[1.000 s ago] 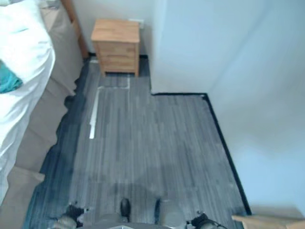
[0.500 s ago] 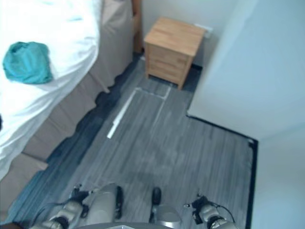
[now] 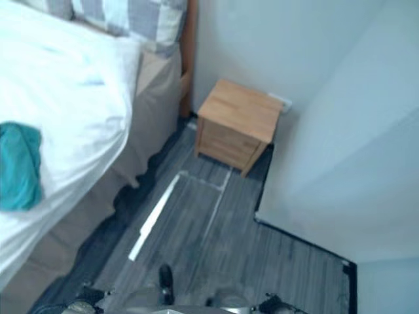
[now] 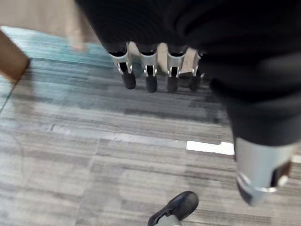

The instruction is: Tidy up the quilt and then pick up the clothes from the bed and put them into the laundry hamper.

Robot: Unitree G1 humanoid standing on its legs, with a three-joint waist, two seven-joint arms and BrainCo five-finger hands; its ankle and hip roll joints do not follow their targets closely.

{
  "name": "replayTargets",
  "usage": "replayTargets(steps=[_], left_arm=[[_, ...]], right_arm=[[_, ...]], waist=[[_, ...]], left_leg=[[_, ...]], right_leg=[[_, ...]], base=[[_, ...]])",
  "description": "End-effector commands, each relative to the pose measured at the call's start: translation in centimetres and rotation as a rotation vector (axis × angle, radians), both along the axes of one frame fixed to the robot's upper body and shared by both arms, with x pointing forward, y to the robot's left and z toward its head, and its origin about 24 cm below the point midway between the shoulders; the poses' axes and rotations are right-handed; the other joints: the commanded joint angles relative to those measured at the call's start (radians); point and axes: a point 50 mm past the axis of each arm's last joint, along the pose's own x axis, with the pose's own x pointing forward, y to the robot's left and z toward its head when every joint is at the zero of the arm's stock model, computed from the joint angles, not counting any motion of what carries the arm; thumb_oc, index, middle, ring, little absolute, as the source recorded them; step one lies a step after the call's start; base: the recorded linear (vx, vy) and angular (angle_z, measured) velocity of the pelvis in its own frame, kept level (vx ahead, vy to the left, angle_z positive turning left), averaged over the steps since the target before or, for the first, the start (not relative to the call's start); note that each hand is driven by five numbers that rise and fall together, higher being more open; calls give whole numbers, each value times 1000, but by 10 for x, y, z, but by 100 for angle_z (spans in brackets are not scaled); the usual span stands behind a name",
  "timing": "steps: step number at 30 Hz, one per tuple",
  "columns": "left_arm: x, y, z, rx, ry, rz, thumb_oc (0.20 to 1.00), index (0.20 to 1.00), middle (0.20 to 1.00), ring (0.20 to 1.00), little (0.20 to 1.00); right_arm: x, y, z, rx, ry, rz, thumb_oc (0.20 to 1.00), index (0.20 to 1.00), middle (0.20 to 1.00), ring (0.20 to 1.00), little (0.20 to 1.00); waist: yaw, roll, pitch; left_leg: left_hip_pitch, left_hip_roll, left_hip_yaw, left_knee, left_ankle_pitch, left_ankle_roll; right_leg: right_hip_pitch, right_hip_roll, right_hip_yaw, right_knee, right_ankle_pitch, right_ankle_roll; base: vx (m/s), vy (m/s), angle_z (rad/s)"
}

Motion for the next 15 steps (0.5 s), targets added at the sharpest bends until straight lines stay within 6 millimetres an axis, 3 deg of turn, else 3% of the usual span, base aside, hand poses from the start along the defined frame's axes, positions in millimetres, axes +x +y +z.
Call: replayTargets(steps=[1, 3, 4, 5, 6, 7, 10, 12, 13, 14, 15], left_arm=[[6, 21, 9, 79, -1, -78, 1000, 1000, 1000, 1000, 1000], [23, 24, 16, 104, -48, -132, 1000, 1000, 1000, 1000, 1000], [32, 26, 20, 124, -75, -154, 1000, 1000, 1000, 1000, 1000], [43, 23, 23, 127, -105, -178, 1000, 1000, 1000, 1000, 1000], [42, 23, 23, 126, -104, -178, 1000, 1000, 1000, 1000, 1000], [47, 24, 25, 132, -116, -189, 1000, 1000, 1000, 1000, 1000], [47, 22, 24, 145, -106, -223, 1000, 1000, 1000, 1000, 1000], [39, 19, 19, 136, -78, -216, 1000, 1000, 1000, 1000, 1000], [37, 17, 18, 126, -80, -190, 1000, 1000, 1000, 1000, 1000], [35, 13, 16, 117, -77, -187, 1000, 1000, 1000, 1000, 1000], [35, 12, 16, 117, -77, -187, 1000, 1000, 1000, 1000, 1000]], right_arm=[[24, 0, 8, 11, -98, -4, 1000, 1000, 1000, 1000, 1000], [29, 3, 9, 28, -124, -5, 1000, 1000, 1000, 1000, 1000], [33, 5, 11, 31, -137, 0, 1000, 1000, 1000, 1000, 1000], [35, 5, 11, 37, -145, -4, 1000, 1000, 1000, 1000, 1000], [35, 5, 11, 37, -144, -4, 1000, 1000, 1000, 1000, 1000], [33, 7, 10, 41, -138, 0, 1000, 1000, 1000, 1000, 1000], [37, 9, 11, 29, -137, 48, 1000, 1000, 1000, 1000, 1000], [34, 8, 11, 12, -126, 79, 1000, 1000, 1000, 1000, 1000], [33, 5, 11, -2, -124, 90, 1000, 1000, 1000, 1000, 1000], [32, -3, 13, -26, -130, 69, 1000, 1000, 1000, 1000, 1000], [32, -3, 13, -26, -130, 68, 1000, 1000, 1000, 1000, 1000]], waist=[[14, -34, 3], [-9, -58, 6], [-26, -74, 9], [-62, -89, 11], [-61, -86, 12], [-70, -91, 12], [-78, -96, 4], [-82, -87, -7], [-85, -80, -3], [-85, -80, 8], [-91, -79, 7]], left_leg=[[-26, 55, 43, 30, -35, -70], [7, 41, -11, 32, -69, -91], [24, 33, -50, 40, -94, -102], [55, 33, -110, 34, -125, -122], [59, 35, -110, 35, -131, -122], [72, 42, -135, 32, -140, -131], [100, 53, -178, 58, -180, -139], [79, 59, -201, 122, -197, -149], [50, 68, -193, 176, -182, -165], [-20, 89, -107, 237, -145, -173], [-27, 89, -114, 246, -148, -173]], right_leg=[[21, -86, 58, -303, 88, 94], [19, -80, 101, -535, 64, 87], [22, -71, 170, -683, 71, 89], [-22, -52, 347, -817, 118, 113], [-16, -50, 347, -821, 117, 114], [-47, -38, 410, -845, 137, 125], [-44, -32, 400, -835, 144, 117], [-21, -17, 390, -839, 130, 91], [-1, -26, 346, -845, 126, 78], [50, -60, 272, -877, 109, 67], [53, -61, 265, -881, 110, 67]], base=[[500, -216, 86], [495, -251, 97], [623, -339, 121], [516, -264, 124], [439, -234, 144], [234, -147, 160], [307, -227, 149], [281, -235, 77], [206, -208, 58], [105, -142, 93], [119, -75, 151]])
